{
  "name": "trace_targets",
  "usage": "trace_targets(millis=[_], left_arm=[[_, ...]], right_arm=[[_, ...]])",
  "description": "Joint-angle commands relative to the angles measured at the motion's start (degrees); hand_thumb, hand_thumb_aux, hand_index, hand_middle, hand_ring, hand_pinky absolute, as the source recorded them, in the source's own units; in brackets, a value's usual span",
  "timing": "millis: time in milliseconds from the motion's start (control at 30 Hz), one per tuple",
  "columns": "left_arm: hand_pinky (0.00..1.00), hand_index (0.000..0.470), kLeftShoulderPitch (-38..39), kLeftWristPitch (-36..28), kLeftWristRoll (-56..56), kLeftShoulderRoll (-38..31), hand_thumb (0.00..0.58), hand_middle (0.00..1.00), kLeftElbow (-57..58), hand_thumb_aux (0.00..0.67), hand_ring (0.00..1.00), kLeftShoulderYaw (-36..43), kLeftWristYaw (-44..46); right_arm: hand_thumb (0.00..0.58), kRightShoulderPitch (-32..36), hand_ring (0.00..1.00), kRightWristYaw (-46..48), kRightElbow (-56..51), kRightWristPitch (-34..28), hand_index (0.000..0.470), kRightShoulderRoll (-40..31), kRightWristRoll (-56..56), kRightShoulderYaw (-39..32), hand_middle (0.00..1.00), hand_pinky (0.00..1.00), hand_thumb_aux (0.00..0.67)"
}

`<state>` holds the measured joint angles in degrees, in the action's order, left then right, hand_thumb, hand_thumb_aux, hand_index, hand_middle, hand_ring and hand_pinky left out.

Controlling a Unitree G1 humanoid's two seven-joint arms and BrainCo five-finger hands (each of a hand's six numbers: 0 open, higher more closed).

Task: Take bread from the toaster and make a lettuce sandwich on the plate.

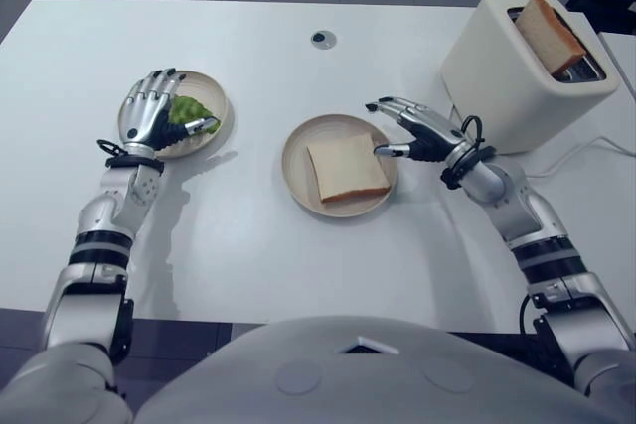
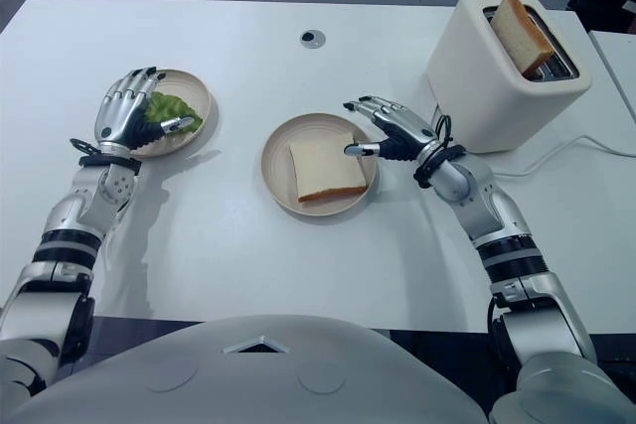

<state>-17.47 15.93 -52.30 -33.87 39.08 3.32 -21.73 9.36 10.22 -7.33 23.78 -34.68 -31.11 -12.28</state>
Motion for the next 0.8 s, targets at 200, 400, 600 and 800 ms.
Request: trace_targets(millis=[200,400,600,800], left_arm=[[0.00,0.470,-13.18,-0.86,1.40,-2.98,0.580,0.00,22.96,0.670,0.00,9.24,-0.36],[0.00,0.470,-11.10,5.10,6.63,-3.44,0.580,0.00,18.29,0.670,0.00,10.14,-2.20],[0.00,0.470,-6.90,12.08,17.44,-2.08,0.580,0.00,5.05,0.670,0.00,5.51,-1.03],[0.00,0.470,-0.96,19.09,28.04,6.41,0.580,0.00,-13.95,0.670,0.00,9.59,10.61]], right_arm=[[0.000,-9.46,0.03,2.49,19.95,-3.57,0.000,0.71,3.73,4.26,0.03,0.03,0.000],[0.000,-9.93,0.03,1.93,19.07,-4.44,0.000,1.50,2.92,4.72,0.03,0.03,0.000],[0.000,-10.03,0.03,0.96,17.37,-3.98,0.000,2.76,1.88,3.76,0.03,0.03,0.000],[0.000,-9.74,0.04,-0.12,16.83,-3.58,0.000,3.64,1.78,4.12,0.04,0.04,0.000]])
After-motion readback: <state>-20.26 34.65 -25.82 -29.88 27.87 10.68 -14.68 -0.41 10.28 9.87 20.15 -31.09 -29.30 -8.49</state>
